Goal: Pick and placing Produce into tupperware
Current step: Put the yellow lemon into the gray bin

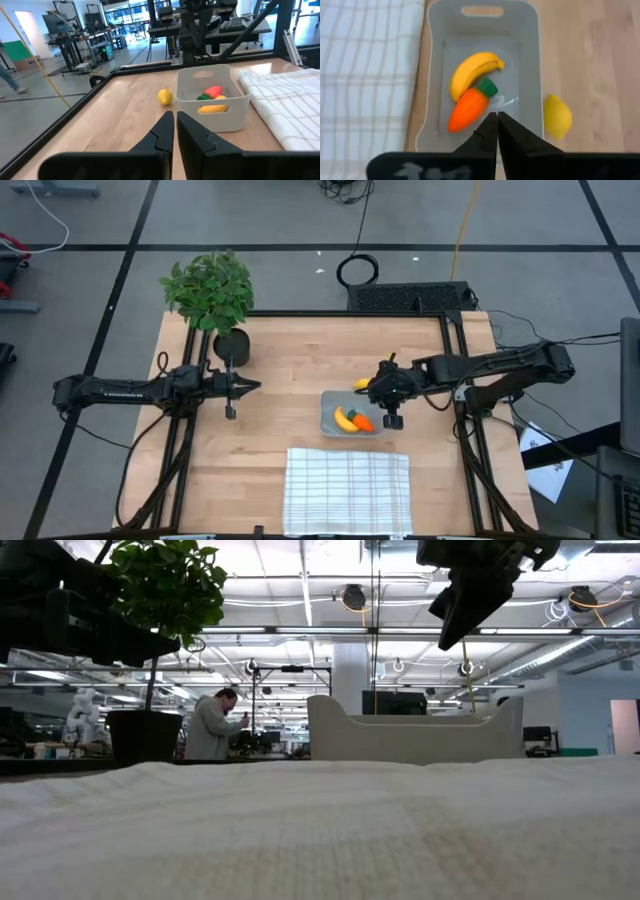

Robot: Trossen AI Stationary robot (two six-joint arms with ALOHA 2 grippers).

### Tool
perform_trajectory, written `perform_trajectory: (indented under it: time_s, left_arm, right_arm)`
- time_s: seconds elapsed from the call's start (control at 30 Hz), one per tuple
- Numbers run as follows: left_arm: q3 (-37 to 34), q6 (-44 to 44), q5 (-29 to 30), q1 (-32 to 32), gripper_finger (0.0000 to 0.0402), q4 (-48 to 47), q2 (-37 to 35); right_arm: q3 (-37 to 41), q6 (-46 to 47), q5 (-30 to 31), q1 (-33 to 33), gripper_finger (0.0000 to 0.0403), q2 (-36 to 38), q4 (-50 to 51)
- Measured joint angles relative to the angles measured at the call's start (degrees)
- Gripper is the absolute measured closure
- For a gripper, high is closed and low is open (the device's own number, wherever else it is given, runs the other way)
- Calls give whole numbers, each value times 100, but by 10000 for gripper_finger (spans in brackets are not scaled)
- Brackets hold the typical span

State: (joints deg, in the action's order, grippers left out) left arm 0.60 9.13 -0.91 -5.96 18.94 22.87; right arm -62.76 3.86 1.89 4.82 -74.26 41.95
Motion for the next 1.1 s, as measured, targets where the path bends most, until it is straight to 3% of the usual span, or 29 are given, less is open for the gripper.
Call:
perform_trajectory:
  time_s: [0.57, 1.1]
  left_arm:
    - [0, 46, 15, 1, 376, -41, 0]
    - [0, 63, 140, 0, 376, -44, 0]
  right_arm:
    - [4, 256, -212, -144, 403, 1198, -9]
    - [11, 319, -165, -127, 403, 1739, -34]
